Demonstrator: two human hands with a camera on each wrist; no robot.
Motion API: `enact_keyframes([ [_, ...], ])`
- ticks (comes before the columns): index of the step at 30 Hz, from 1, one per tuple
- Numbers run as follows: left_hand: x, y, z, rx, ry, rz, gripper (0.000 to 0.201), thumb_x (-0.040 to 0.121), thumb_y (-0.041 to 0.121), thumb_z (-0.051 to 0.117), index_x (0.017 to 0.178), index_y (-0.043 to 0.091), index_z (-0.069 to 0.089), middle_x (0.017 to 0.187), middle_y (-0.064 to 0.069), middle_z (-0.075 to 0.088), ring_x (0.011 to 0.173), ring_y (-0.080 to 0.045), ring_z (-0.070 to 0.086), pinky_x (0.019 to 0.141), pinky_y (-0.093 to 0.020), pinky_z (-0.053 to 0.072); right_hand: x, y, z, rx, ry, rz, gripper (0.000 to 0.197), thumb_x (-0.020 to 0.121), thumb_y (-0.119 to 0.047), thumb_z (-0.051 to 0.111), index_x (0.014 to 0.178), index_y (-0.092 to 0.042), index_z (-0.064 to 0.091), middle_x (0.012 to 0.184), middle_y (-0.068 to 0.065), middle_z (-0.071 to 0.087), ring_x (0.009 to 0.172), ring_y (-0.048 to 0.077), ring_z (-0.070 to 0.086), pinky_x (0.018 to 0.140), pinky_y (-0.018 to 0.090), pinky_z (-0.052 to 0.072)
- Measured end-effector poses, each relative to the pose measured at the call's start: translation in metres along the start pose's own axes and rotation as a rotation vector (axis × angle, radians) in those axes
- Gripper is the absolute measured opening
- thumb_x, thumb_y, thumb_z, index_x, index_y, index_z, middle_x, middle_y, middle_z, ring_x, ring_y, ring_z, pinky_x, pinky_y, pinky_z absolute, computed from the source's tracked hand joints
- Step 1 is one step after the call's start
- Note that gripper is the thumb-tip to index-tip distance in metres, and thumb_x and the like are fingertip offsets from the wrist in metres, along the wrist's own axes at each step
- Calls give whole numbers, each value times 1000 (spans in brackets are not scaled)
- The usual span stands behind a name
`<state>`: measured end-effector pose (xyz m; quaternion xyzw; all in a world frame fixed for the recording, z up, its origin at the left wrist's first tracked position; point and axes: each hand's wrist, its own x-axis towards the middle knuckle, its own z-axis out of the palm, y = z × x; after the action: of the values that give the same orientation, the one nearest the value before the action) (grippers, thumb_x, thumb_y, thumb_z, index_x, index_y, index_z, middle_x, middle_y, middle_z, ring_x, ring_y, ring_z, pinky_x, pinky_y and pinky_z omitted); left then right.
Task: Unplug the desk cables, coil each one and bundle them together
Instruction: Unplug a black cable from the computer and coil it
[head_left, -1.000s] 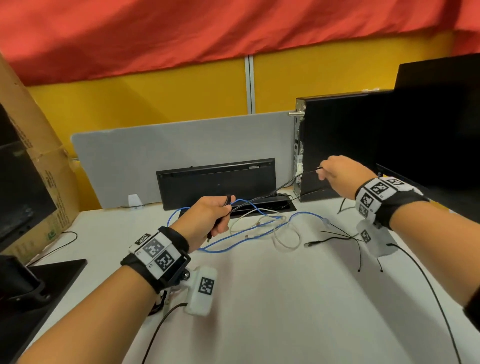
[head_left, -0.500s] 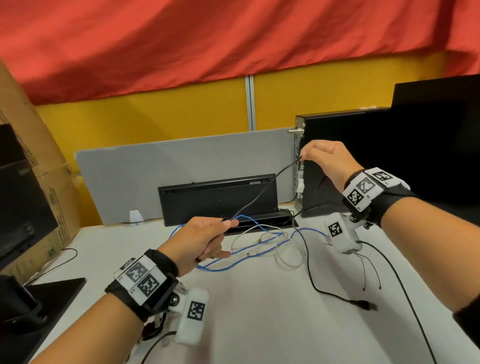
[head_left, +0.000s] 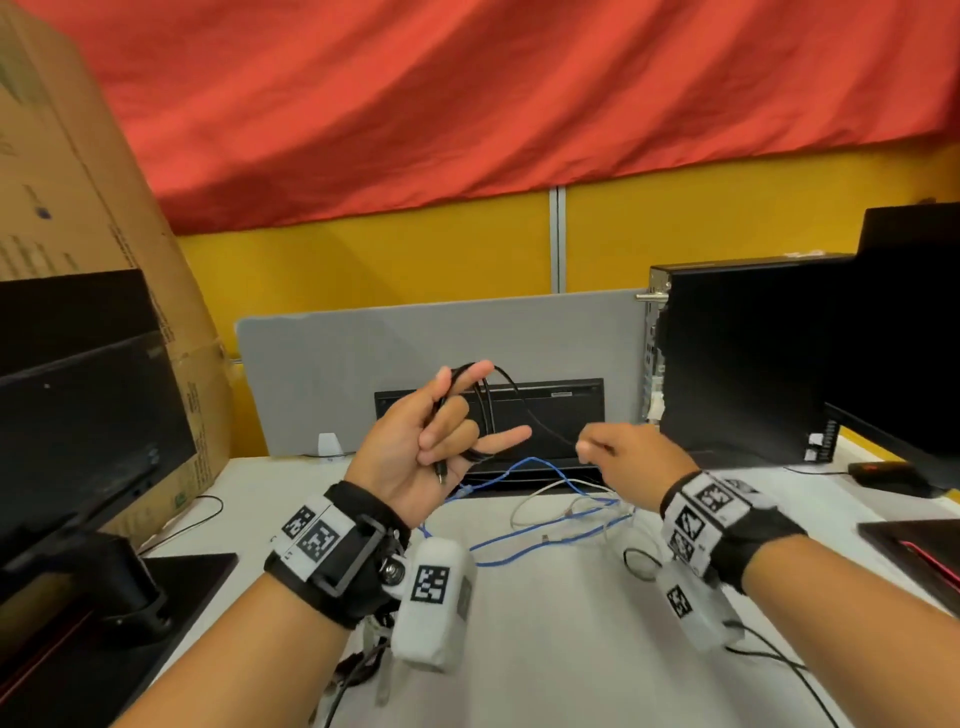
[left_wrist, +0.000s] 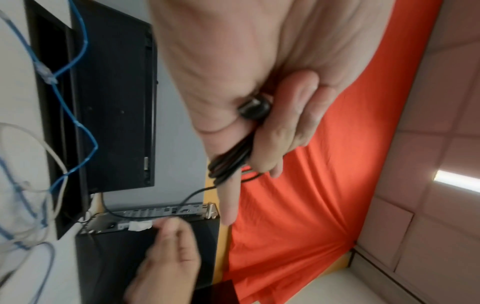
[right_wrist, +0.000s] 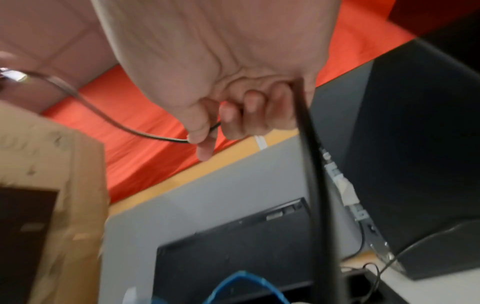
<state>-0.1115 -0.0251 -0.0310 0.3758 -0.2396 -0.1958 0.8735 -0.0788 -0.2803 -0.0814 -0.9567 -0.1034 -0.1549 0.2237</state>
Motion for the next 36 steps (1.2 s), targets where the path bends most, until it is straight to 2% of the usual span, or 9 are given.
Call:
enact_keyframes([
  [5,4,3,-7,30,117,150,35,101,17,41,129,-4,48,53,2,41,40,-8,32,96,-58,48,-25,-33,32,-96,-197,-155,30,100,-40,36,81,-28,56,75,-7,61,71,11,57,65,30,47],
  [8,5,0,-15,145,172,226,18,100,12,41,113,2,48,90,-10,71,47,-9,43,95,-59,48,-35,-49,36,-42,-281,-203,31,100,-39,38,77,-28,55,72,-12,55,71,8,54,70,30,46],
  [10,6,-4,-20,253,210,245,13,102,13,38,109,4,45,117,-16,68,59,-14,62,99,-59,46,-40,-59,30,12,-333,-242,31,100,-36,40,76,-26,58,70,-12,54,72,9,53,73,31,46],
  [13,6,-12,-26,457,232,219,17,105,14,33,115,5,44,125,-9,66,93,-31,72,97,-52,48,-44,-77,12,136,-352,-293,35,99,-32,45,66,-27,57,70,-7,56,68,11,52,75,35,48],
  [17,5,-24,-23,712,168,105,16,105,12,34,111,6,47,112,-9,72,95,-31,71,77,-33,55,-42,-95,-16,169,-303,-334,33,95,-24,52,63,-26,58,59,-9,58,54,9,49,59,23,43],
  [20,6,-31,-18,865,121,11,22,103,7,38,116,-7,50,93,-14,74,84,-31,70,83,-39,54,-35,-98,-35,207,-219,-339,32,93,-20,56,61,-22,61,53,-8,52,50,6,43,54,23,38],
  [25,0,-40,-8,891,48,-92,36,107,18,28,113,3,61,69,-19,67,52,-22,56,75,-39,46,-15,-85,-46,252,-55,-293,24,93,-29,60,72,-19,69,67,1,65,58,8,52,58,24,42],
  [29,0,-44,0,628,4,-140,42,106,29,30,131,4,54,47,-4,42,43,-14,32,99,-54,47,-4,-65,-38,341,65,-236,19,90,-32,64,76,-22,71,69,-7,68,65,8,58,64,24,47],
  [36,1,-38,5,176,-60,-125,43,98,19,46,133,-5,51,44,2,33,39,-9,26,101,-64,41,-6,-40,-3,260,49,-116,33,102,-31,38,75,-29,57,60,-10,47,59,9,46,60,28,38],
])
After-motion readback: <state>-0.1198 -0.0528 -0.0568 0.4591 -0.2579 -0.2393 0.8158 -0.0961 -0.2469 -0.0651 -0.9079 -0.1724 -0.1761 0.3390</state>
